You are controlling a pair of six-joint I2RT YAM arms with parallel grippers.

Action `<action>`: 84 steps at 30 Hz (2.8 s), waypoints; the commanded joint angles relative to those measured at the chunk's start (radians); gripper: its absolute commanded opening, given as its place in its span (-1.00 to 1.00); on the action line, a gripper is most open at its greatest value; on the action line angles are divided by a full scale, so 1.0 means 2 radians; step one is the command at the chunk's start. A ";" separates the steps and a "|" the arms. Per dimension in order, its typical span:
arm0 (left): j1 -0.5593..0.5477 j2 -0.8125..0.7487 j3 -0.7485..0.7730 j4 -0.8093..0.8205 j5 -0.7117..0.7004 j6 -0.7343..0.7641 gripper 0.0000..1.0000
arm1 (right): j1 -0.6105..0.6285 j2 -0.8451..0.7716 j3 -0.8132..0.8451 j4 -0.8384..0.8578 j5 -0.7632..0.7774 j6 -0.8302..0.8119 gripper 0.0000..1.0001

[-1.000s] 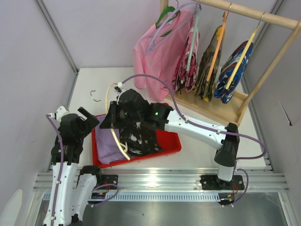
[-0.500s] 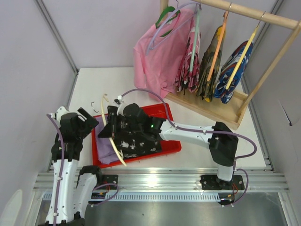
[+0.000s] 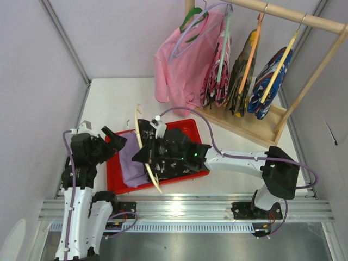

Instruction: Remove the trousers from the hanger

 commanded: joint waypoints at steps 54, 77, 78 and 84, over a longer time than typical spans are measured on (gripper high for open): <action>-0.182 0.053 -0.123 0.153 0.027 -0.092 -0.38 | -0.054 -0.041 -0.187 0.298 0.012 0.061 -1.00; -0.181 0.001 -0.185 0.122 -0.079 -0.090 -1.00 | -0.052 -0.107 -0.145 0.036 0.102 -0.046 -1.00; -0.181 0.001 -0.187 0.123 -0.080 -0.090 -1.00 | -0.051 -0.108 -0.133 0.022 0.123 -0.051 -1.00; -0.181 0.003 -0.203 0.142 -0.071 -0.087 -1.00 | -0.050 -0.095 -0.115 -0.032 0.127 -0.069 -1.00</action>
